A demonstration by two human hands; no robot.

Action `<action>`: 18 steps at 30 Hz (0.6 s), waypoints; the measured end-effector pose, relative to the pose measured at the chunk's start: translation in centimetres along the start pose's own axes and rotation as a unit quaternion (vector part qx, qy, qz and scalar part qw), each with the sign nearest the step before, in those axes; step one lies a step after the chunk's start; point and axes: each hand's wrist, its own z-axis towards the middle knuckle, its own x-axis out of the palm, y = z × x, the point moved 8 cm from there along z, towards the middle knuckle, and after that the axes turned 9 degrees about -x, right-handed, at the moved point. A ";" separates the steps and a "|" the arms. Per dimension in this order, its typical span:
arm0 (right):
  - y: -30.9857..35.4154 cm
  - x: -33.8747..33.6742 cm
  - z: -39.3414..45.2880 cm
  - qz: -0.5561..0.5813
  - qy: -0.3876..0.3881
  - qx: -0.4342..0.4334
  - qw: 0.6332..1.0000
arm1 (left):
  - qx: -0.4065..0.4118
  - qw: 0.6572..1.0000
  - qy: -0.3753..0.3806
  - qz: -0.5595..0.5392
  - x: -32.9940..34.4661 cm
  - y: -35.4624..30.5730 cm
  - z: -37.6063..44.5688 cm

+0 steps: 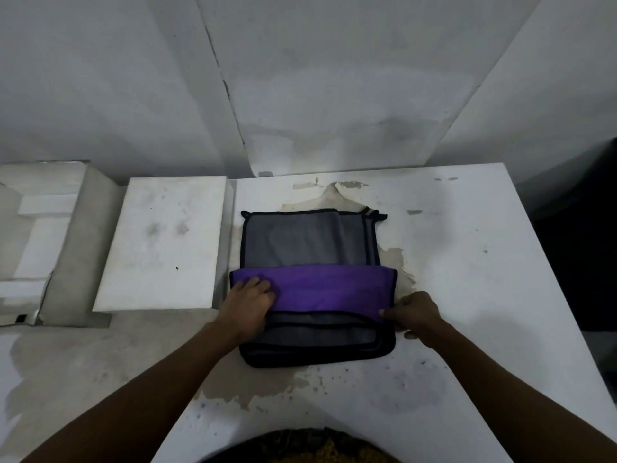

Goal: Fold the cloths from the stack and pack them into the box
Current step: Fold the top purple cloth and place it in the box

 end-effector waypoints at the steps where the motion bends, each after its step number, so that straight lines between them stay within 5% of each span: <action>1: 0.2 0.0 -0.2 0.013 -0.001 -0.011 1.000 | -0.010 1.000 -0.014 -0.014 -0.2 0.3 -0.3; 8: 0.4 -0.3 -1.7 0.135 -0.020 -0.039 0.990 | 0.010 0.987 -0.122 -0.106 -1.6 2.1 -2.6; 18: -2.2 1.4 -2.1 0.052 -0.016 -0.028 0.998 | 0.005 0.994 -0.023 -0.105 2.1 1.4 -3.8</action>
